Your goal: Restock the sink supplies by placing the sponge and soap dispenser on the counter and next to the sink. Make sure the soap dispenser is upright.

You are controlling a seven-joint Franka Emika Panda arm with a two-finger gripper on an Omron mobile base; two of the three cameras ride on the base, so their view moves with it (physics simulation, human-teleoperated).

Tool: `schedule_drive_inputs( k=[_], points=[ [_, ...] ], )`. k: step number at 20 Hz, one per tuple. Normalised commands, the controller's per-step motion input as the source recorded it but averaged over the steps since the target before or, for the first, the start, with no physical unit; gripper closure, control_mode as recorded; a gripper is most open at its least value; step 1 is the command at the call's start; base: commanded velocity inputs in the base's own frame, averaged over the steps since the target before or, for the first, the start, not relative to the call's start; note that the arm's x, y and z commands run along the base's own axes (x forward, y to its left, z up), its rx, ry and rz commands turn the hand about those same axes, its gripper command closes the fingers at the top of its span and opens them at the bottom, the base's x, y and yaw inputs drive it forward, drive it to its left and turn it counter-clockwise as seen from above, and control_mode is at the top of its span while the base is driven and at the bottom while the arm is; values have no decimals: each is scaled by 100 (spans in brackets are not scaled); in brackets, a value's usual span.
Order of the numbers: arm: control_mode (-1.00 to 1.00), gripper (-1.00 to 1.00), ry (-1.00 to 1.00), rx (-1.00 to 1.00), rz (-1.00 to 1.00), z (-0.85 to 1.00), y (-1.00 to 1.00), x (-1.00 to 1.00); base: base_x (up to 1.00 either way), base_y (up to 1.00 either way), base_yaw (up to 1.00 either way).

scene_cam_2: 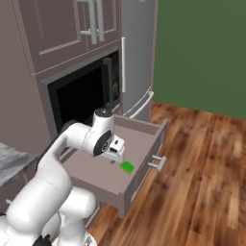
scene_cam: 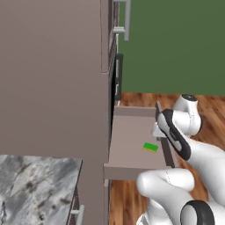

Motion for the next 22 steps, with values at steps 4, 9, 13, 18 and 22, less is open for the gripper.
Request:
schedule_drive_inputs(
  k=[4,9,13,18,22],
  points=[
    [-100,-100,0,2,0,-44,0,33,0,0,0],
    [-100,-100,0,0,0,-52,6,32,0,0,0],
    [-100,-100,0,0,0,-49,2,23,0,0,0],
    [-100,-100,0,0,0,-48,0,10,0,0,0],
    [-100,-100,0,0,0,-45,0,4,0,0,0]
  ],
)
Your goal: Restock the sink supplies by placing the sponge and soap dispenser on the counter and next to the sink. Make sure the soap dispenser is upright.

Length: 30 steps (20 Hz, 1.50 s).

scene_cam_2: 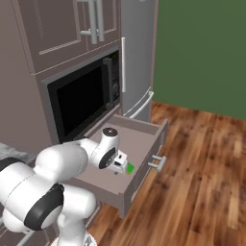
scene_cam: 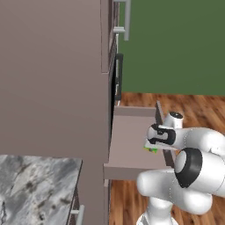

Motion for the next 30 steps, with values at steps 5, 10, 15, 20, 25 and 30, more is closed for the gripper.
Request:
schedule_drive_inputs(
  k=[5,10,15,20,25,30],
  points=[
    [-100,-100,0,0,0,-44,0,2,0,0,0],
    [-100,-100,0,0,0,-45,0,3,0,0,0],
    [-100,-100,0,0,0,-44,0,1,0,0,0],
    [-100,-100,0,0,0,-46,-6,0,0,0,0],
    [-100,-100,-4,-1,0,-47,-33,0,0,0,0],
    [-100,-100,-9,-1,0,-24,-50,-10,0,0,0]
  ],
)
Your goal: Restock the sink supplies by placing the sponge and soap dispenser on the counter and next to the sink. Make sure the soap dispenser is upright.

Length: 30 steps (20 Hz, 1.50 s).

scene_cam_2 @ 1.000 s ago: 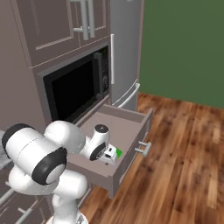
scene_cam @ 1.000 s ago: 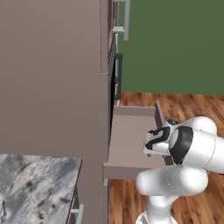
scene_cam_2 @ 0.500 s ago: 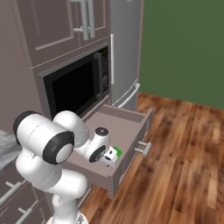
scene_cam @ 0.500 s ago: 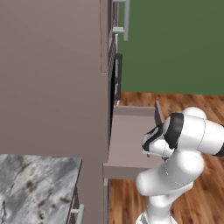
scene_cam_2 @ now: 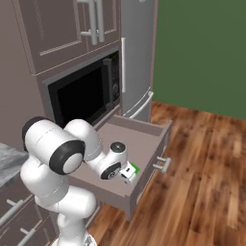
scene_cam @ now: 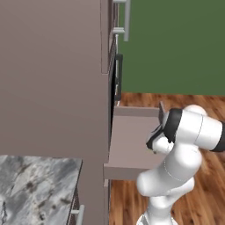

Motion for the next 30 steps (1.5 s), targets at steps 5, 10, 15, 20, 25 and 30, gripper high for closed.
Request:
schedule_drive_inputs(
  k=[5,10,15,20,25,30],
  points=[
    [-100,-100,-8,0,0,-42,-67,-16,0,0,0],
    [-100,-100,-6,0,3,-51,-69,-10,0,0,0],
    [-100,-100,0,0,1,14,-29,9,0,0,0],
    [-100,-100,0,0,0,65,15,33,0,0,0],
    [-100,-100,0,0,14,42,51,53,0,0,0],
    [-100,-100,0,-1,16,87,3,50,0,0,0]
  ],
)
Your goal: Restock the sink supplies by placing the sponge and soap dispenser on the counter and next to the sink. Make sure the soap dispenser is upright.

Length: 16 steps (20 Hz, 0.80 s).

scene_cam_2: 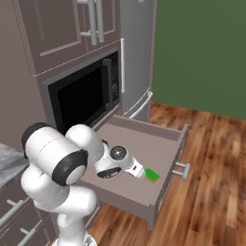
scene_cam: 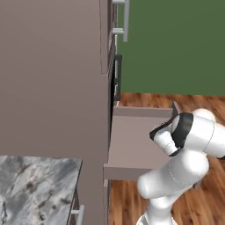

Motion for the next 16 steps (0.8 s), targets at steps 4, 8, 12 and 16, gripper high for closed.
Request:
schedule_drive_inputs(
  k=[4,8,12,16],
  points=[
    [-100,-100,1,0,13,99,0,38,0,0,0],
    [-100,-100,4,0,10,94,0,30,0,0,0],
    [-100,-100,15,0,8,91,0,43,0,0,0],
    [-100,-100,21,0,9,60,0,38,0,0,0]
  ],
)
